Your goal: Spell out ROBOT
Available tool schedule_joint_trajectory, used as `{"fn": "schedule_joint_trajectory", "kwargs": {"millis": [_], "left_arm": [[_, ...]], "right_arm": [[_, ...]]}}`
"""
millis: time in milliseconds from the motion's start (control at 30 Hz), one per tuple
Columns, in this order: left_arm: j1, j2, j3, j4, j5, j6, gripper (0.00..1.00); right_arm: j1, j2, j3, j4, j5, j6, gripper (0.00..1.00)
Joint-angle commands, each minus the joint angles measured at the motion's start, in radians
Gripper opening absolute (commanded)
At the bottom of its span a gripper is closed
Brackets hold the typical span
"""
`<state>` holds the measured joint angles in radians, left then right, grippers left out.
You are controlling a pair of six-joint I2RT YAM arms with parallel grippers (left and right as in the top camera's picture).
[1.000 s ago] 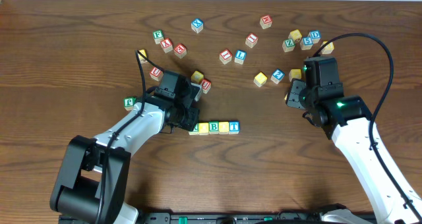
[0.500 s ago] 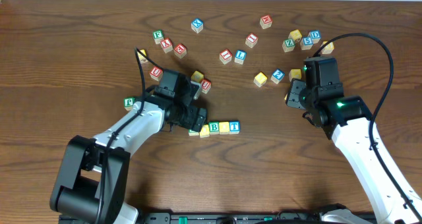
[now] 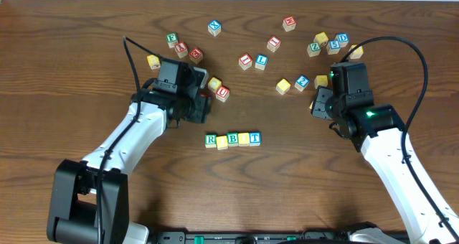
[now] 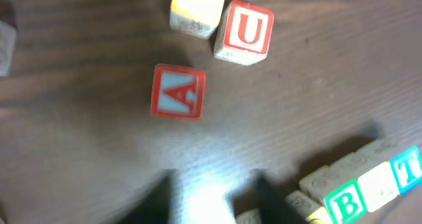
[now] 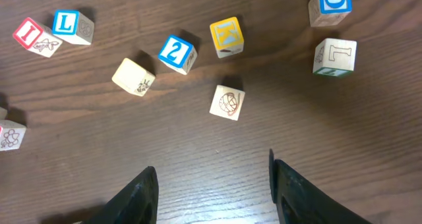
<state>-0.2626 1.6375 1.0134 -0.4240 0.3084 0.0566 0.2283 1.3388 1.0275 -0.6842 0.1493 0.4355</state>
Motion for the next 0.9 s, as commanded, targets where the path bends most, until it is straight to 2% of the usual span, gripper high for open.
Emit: {"fn": "schedule_joint_trajectory", "kwargs": {"millis": [0, 367, 700, 867], "left_arm": [[0.005, -0.018, 0.016, -0.058, -0.007, 0.009, 0.08], [0.005, -0.031, 0.013, -0.275, -0.006, 0.009, 0.08], [-0.005, -0.142, -0.078, -0.293, 0.023, 0.001, 0.07], [-0.032, -0.218, -0.17, -0.252, 0.024, -0.013, 0.08]], "right_arm": [[-0.006, -0.017, 0.022, -0.014, 0.019, -0.007, 0.5], [-0.006, -0.017, 0.022, -0.034, 0.051, -0.006, 0.5], [-0.006, -0.017, 0.022, -0.042, 0.05, -0.006, 0.5], [-0.006, -0.017, 0.022, -0.034, 0.05, -0.006, 0.49]]}}
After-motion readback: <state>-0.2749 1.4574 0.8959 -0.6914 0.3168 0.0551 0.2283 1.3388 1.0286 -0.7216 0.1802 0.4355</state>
